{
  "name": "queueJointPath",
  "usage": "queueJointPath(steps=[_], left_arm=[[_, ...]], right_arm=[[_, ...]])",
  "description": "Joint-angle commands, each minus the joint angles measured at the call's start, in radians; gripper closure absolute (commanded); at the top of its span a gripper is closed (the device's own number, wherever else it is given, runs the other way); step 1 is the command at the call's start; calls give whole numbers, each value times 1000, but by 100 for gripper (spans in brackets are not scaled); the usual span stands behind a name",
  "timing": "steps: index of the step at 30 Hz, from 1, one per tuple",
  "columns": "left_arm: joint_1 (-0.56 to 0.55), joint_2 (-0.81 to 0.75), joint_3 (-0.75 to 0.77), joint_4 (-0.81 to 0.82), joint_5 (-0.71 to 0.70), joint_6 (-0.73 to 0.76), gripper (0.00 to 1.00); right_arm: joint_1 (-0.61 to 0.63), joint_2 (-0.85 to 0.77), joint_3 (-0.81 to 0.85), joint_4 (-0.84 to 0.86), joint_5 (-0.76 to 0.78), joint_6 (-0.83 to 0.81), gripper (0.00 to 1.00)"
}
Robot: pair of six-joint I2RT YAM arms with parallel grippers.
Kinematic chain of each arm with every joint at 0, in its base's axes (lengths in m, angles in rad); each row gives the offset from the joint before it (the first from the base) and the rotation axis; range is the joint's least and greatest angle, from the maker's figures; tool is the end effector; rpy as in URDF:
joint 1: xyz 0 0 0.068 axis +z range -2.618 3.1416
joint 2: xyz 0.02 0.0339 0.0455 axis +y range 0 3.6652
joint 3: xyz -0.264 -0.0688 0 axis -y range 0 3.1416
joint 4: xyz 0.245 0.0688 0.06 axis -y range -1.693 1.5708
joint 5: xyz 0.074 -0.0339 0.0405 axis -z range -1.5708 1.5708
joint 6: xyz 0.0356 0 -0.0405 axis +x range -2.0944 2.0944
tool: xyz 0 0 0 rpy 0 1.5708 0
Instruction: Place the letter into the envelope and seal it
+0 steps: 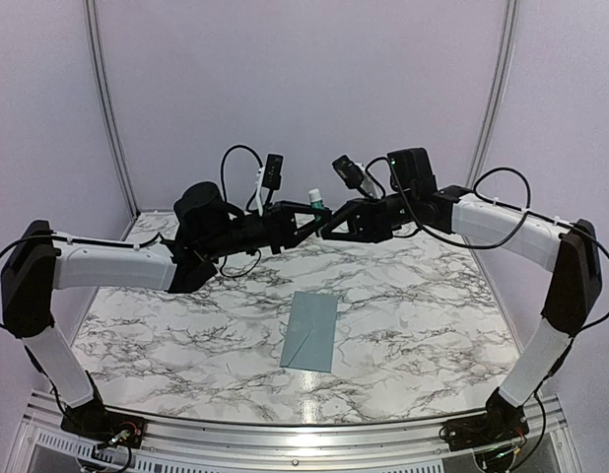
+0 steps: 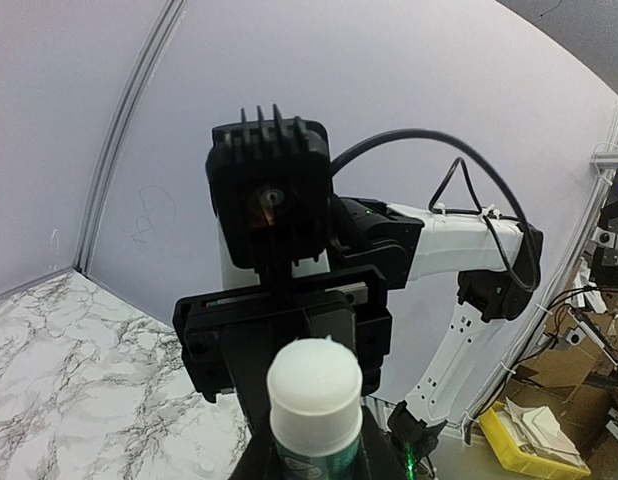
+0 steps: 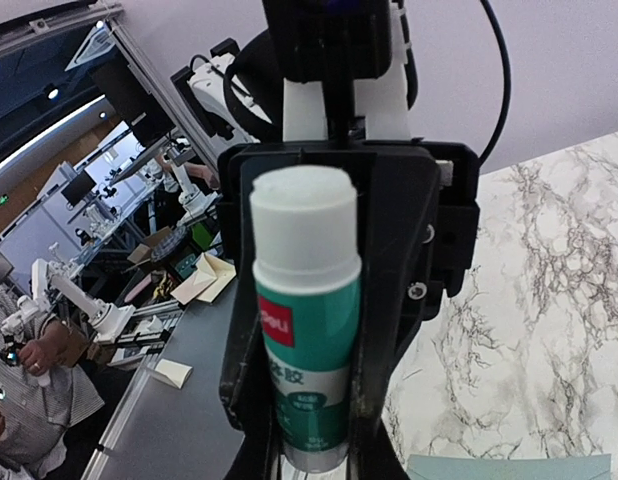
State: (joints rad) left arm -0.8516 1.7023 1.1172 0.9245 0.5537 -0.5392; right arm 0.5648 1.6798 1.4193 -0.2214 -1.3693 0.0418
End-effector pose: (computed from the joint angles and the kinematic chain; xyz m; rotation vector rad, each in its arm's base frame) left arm 0.2431 -0.3060 0.3246 0.7415 1.2422 -1.5087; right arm 0.2962 0.2290 0.3332 -1.3480 1.5351 1.7581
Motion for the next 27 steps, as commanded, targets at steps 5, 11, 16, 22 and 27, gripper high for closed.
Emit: queueJointPath(steps=[5, 11, 16, 22, 27], left_arm=[[1, -20, -8, 37, -104, 37, 100], [-86, -40, -21, -73, -572, 128, 100], [-157, 8, 26, -155, -907, 73, 100], [-135, -5, 36, -151, -763, 99, 100], [-87, -81, 1, -142, -521, 163, 100]], right_arm=[[0, -4, 49, -91, 142, -94, 96], [35, -86, 63, -193, 903, -168, 94], [46, -88, 98, -226, 1024, -152, 95], [11, -122, 56, -227, 743, -193, 63], [-104, -174, 5, -210, 481, -261, 46]])
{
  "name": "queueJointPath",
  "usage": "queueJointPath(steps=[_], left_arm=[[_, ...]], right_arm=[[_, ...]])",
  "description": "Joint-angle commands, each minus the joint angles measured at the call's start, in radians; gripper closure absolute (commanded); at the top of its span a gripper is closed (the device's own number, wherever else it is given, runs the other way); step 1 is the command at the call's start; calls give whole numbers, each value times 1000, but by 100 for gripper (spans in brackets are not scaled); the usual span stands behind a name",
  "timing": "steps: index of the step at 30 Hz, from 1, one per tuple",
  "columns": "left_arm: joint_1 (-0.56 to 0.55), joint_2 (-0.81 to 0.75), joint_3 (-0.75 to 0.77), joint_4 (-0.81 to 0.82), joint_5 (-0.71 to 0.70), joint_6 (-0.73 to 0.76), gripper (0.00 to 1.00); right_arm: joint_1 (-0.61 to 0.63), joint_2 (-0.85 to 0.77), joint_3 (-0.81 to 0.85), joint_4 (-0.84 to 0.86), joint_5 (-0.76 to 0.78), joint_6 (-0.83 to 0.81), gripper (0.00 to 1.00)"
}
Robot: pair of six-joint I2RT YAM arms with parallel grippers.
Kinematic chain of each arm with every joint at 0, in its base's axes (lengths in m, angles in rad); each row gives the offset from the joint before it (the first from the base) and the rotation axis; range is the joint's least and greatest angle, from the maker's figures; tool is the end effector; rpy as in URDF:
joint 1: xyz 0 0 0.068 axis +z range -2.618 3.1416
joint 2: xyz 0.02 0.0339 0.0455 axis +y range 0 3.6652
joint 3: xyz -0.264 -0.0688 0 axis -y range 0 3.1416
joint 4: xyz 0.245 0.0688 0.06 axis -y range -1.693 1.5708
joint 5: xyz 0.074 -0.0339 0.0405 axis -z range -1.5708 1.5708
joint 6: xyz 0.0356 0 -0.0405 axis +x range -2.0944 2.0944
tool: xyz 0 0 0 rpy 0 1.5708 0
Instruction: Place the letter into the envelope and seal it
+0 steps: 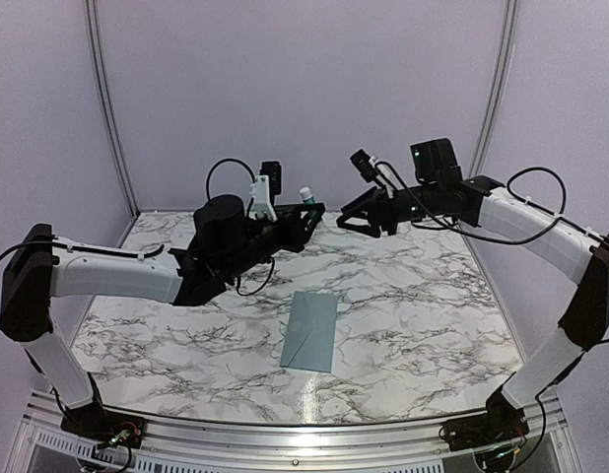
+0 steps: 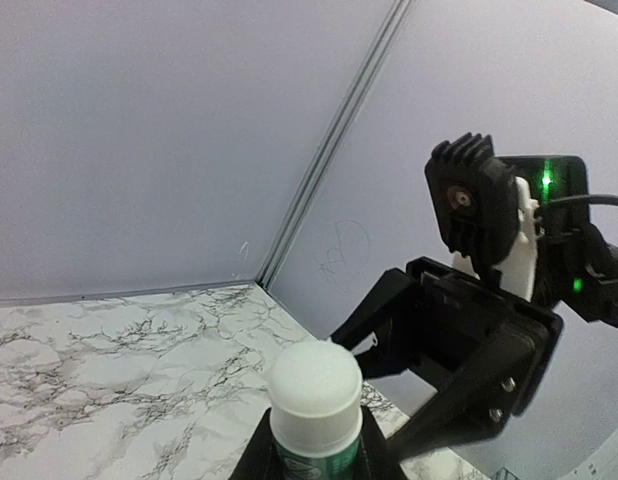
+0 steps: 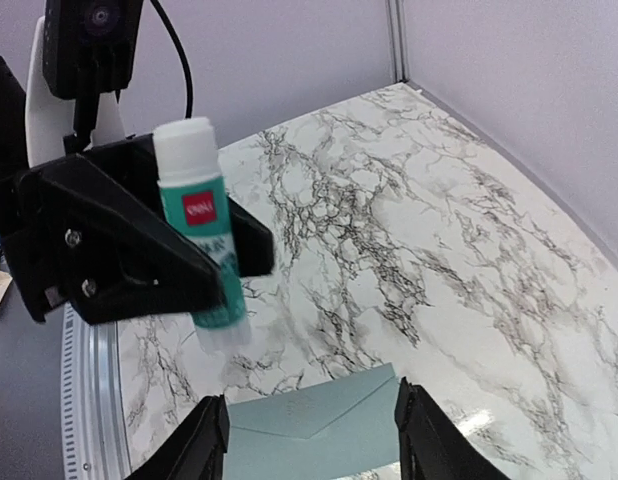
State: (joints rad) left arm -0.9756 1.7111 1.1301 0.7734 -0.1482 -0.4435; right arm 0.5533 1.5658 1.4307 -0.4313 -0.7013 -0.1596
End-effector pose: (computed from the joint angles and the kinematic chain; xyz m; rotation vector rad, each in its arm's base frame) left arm 0.2297 -0.3298 0.3115 0.2572 1.4446 -1.0732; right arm 0.2899 0.2061 0.3496 -1.1268 1.8188 0.9777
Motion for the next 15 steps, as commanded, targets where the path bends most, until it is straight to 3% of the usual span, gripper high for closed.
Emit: queueJointPath(steps=[1, 4, 8, 15], left_arm=[[49, -102, -18, 14, 248, 75, 100], [77, -124, -26, 40, 422, 81, 100], [92, -120, -16, 86, 588, 60, 100], [93, -79, 18, 123, 695, 4, 100]], right_arm=[[-104, -54, 7, -30, -238, -85, 46], [-110, -20, 50, -154, -387, -189, 46], [-106, 27, 63, -181, -554, -198, 46], [-15, 82, 118, -171, -655, -156, 46]])
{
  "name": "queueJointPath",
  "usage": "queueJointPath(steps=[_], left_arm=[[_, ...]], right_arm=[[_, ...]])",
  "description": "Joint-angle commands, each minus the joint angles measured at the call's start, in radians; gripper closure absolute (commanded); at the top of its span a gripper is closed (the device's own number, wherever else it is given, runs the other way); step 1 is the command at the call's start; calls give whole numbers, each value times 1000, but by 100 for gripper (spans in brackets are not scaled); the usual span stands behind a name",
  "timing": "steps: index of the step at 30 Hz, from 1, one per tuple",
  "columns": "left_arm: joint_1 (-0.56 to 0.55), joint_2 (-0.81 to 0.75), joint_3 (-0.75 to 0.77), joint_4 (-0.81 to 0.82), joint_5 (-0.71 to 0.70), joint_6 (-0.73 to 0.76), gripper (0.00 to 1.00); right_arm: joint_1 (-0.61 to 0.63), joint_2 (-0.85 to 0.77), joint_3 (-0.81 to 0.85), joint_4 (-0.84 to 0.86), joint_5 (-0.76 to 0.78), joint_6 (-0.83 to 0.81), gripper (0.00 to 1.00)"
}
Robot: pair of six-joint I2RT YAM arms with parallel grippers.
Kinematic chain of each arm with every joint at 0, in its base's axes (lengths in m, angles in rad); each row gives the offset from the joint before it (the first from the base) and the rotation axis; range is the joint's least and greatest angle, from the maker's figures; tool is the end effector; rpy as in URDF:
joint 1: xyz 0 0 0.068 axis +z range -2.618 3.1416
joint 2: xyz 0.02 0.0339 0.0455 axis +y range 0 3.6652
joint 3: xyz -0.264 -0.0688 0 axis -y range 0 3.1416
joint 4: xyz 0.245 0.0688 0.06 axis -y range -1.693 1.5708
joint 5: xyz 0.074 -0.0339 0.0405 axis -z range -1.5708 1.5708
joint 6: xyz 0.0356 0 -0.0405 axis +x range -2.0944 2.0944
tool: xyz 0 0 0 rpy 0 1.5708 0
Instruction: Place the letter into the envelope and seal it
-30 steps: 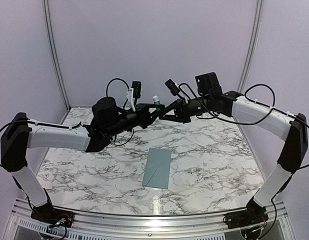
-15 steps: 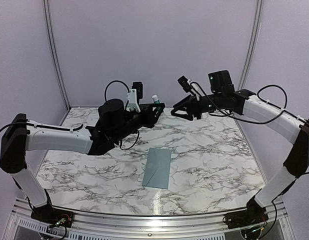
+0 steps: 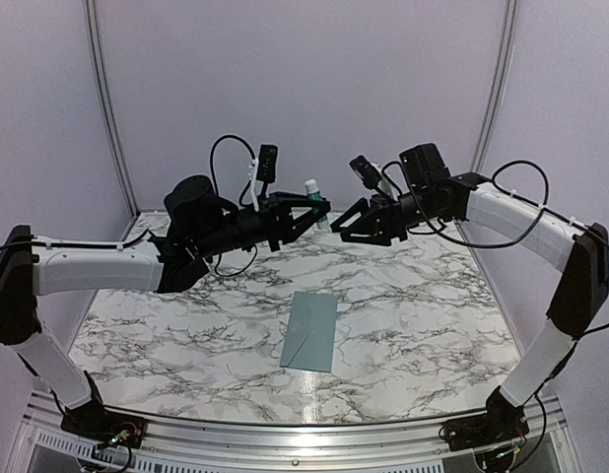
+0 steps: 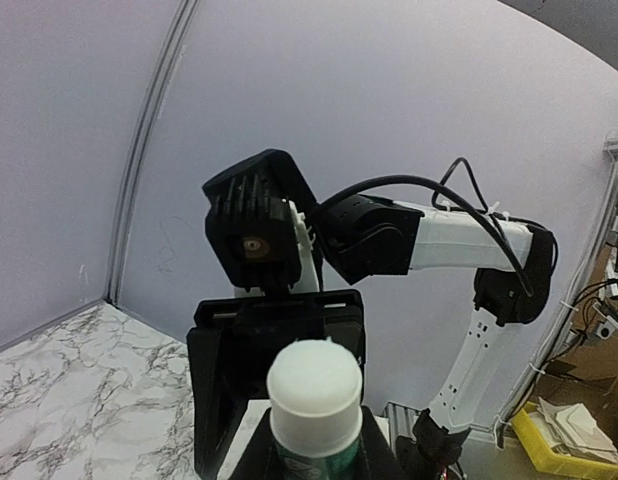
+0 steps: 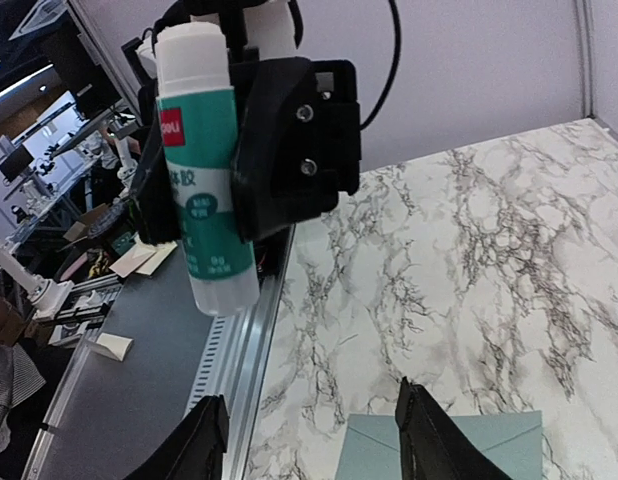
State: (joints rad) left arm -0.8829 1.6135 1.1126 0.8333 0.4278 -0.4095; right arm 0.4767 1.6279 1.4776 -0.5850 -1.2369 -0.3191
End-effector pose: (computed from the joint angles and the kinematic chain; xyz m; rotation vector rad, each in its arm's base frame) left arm 0.2270 -0.2995 0.3470 0.7092 1.2034 -1.3607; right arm 0.2954 0.1904 0.3422 -1.3498 1.5901 1.4804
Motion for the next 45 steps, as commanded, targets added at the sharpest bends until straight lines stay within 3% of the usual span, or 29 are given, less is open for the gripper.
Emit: queueJointPath(steps=[1, 11, 20, 24, 26, 30, 32, 33, 37, 39, 41, 45], left_arm=[[1, 21, 39, 66, 121, -39, 100], [2, 39, 38, 85, 116, -68, 100], [3, 46, 35, 90, 96, -69, 100], [2, 37, 15, 87, 13, -49, 100], [-8, 23, -3, 54, -123, -27, 100], [-89, 10, -19, -22, -661, -5, 100], [-124, 32, -8, -27, -850, -30, 100], [-128, 46, 2, -30, -880, -48, 100], [-128, 86, 27, -34, -885, -85, 100], [-122, 91, 34, -33, -833, -76, 100], [-105, 82, 36, -31, -729, -62, 100], [-47, 51, 21, 5, -393, -38, 98]], right_arm=[[74, 23, 77, -13, -124, 8, 47], [99, 31, 56, 108, -151, 134, 56], [98, 37, 29, 192, -159, 229, 91], [98, 35, 62, 135, -1, 187, 100], [99, 24, 89, 83, 195, 147, 100], [107, -25, 86, 83, 748, 174, 99], [109, -29, 82, 84, 900, 190, 97], [114, -26, 78, 81, 925, 197, 96], [144, -50, 10, 111, 895, 208, 89], [141, -63, -10, 124, 776, 192, 78], [124, -59, 0, 93, 609, 146, 65], [58, -88, -7, 74, 340, 80, 52]])
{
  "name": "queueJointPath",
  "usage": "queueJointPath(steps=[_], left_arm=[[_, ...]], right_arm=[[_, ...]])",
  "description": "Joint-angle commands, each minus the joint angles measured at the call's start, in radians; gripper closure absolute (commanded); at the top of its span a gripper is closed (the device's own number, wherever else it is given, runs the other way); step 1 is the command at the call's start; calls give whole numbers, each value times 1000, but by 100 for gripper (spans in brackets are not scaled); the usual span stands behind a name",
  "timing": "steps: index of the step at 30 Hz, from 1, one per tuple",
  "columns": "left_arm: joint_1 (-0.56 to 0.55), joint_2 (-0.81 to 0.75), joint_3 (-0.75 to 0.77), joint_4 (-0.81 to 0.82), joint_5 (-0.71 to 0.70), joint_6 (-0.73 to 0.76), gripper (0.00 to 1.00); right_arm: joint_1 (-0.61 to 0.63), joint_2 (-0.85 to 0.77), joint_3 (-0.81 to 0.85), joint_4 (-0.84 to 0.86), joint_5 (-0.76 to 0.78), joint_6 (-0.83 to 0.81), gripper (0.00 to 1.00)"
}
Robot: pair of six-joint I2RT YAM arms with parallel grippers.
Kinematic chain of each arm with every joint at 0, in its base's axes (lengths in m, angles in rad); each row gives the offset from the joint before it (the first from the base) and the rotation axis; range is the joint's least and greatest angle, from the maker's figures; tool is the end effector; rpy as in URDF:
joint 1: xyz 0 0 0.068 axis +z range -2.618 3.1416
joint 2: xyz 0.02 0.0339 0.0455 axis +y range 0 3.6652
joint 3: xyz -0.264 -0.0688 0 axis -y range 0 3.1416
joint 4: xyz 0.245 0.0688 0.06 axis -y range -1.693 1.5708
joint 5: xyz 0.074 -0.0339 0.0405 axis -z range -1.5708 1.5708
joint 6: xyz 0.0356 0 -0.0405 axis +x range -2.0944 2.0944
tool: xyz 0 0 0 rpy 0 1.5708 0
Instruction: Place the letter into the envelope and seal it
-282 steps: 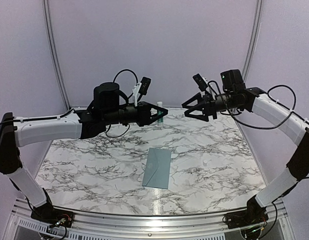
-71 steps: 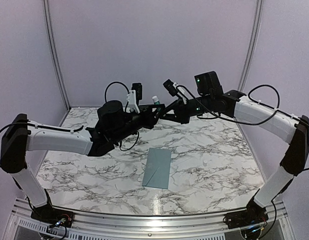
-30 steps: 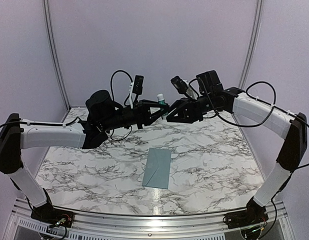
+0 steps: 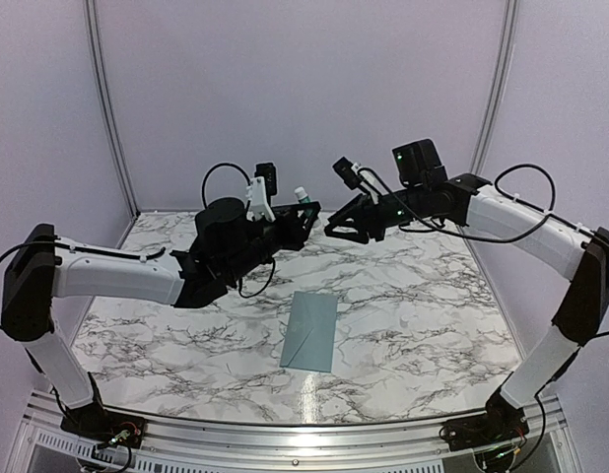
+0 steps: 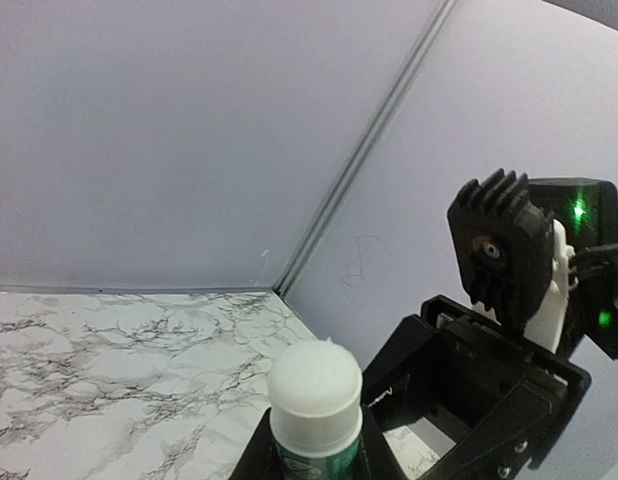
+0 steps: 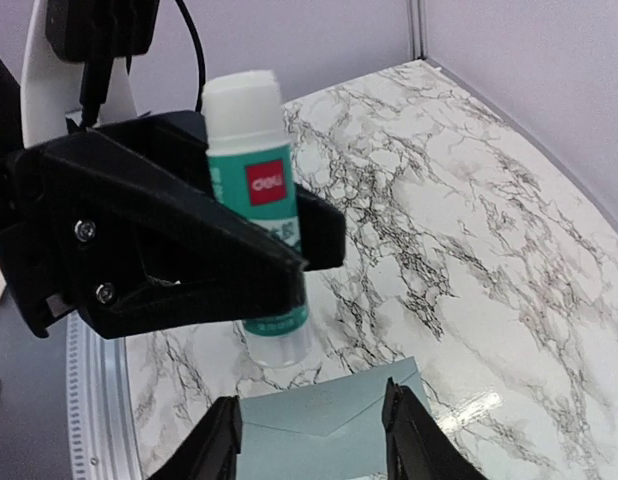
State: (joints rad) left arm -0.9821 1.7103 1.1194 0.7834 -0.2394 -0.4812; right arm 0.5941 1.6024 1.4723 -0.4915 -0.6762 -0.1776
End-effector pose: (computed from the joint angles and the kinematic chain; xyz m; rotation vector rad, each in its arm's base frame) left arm 0.2292 -0.3281 0.3090 0.1544 1.4584 -1.0469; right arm 0.2873 0.2210 0.3458 -1.1757 1.8564 0.9735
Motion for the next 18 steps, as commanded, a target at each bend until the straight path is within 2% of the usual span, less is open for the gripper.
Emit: queueJointPath(steps=[1, 4, 8, 13, 18], left_arm=[[63, -54, 10, 64, 321, 35, 97], [91, -70, 5, 109, 535, 33, 99], [107, -64, 26, 142, 702, 21, 100], [108, -42, 55, 159, 792, -2, 100], [108, -22, 68, 170, 822, -30, 100]], right_arm=[[-75, -69, -3, -23, -257, -78, 50], [-100, -67, 14, -75, -363, -131, 48], [-101, -26, 32, -135, -516, -169, 49], [-89, 17, 28, -81, -689, -83, 50], [-52, 26, 33, -17, -729, -28, 53]])
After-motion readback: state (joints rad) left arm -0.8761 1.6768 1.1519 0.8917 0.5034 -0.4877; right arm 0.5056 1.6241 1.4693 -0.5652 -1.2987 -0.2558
